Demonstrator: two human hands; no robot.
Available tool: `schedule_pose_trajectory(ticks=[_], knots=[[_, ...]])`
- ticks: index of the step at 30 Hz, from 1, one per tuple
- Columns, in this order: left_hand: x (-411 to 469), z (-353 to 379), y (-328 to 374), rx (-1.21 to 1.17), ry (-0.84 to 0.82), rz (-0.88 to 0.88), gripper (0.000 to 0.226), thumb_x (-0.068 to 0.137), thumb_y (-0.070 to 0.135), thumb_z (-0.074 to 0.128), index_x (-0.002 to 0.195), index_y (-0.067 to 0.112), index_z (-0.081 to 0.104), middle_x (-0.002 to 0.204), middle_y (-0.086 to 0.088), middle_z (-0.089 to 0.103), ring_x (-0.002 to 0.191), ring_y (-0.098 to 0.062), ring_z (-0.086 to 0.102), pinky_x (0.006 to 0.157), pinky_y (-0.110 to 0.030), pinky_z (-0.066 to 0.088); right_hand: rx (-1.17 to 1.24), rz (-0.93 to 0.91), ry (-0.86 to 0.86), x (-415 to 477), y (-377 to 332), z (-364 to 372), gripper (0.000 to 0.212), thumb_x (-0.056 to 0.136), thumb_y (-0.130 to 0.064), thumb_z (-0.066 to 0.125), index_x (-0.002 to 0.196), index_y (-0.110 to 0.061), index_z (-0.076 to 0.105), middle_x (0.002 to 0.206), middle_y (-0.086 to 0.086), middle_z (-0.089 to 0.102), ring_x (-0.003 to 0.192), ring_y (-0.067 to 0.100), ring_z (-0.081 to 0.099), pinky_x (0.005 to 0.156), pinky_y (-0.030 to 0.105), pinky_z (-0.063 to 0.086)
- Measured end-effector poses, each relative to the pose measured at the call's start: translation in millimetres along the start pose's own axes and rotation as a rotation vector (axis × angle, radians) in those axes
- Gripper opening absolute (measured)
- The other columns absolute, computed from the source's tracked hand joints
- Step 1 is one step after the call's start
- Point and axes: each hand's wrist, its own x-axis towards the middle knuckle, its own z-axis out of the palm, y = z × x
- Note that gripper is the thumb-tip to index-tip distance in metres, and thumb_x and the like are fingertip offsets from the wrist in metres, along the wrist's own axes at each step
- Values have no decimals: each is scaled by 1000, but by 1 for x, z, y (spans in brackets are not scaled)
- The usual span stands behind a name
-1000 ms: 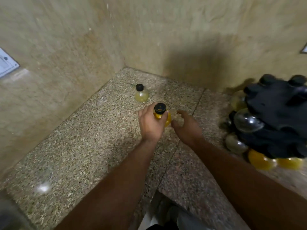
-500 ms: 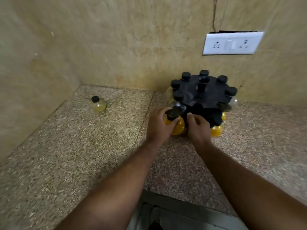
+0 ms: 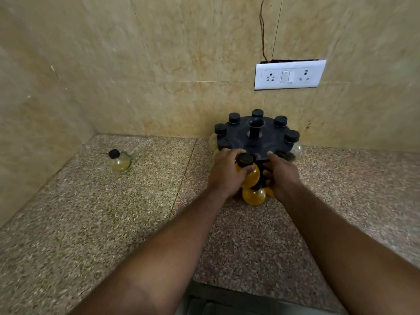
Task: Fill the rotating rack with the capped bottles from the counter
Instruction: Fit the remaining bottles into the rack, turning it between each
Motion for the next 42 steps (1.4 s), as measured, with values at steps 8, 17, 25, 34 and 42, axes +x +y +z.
schedule_pose_trajectory(ticks=[8,17,25,34,42], knots=[[16,6,-4,70,-46,80,53,83,45,76,127,21,59,122,-3,55,114,-20,46,98,-39,44,-74,-47,-5,12,5,12,16,96,-24,65,87,-11,70,72,7,64,57,19,55,48,31,41],[18,15,-8,81,60,30,54,82,52,73,124,20,61,120,-4,58,113,-26,49,94,-41,44,-69,-49,-17,5,8,20,20,99,-19,60,80,-19,57,66,2,55,49,14,46,40,26,33],[32,5,-54,-24,111,23,49,98,37,57,141,16,53,137,-11,54,125,-29,49,99,-43,47,-331,-236,72,-13,40,57,34,98,-39,58,76,-15,70,78,6,71,77,22,66,69,36,53],[40,-29,-138,-196,165,-162,41,98,33,49,134,17,59,131,-9,60,118,-22,57,95,-39,51,-677,-366,-49,-24,75,124,27,100,-36,53,91,-16,69,84,6,70,81,24,64,73,41,51],[25,-73,-242,-183,239,-449,36,97,31,55,131,19,61,127,-6,60,115,-22,56,97,-40,50,-910,-345,-208,2,120,213,27,98,-40,53,112,-22,67,96,2,71,93,26,66,78,32,49]])
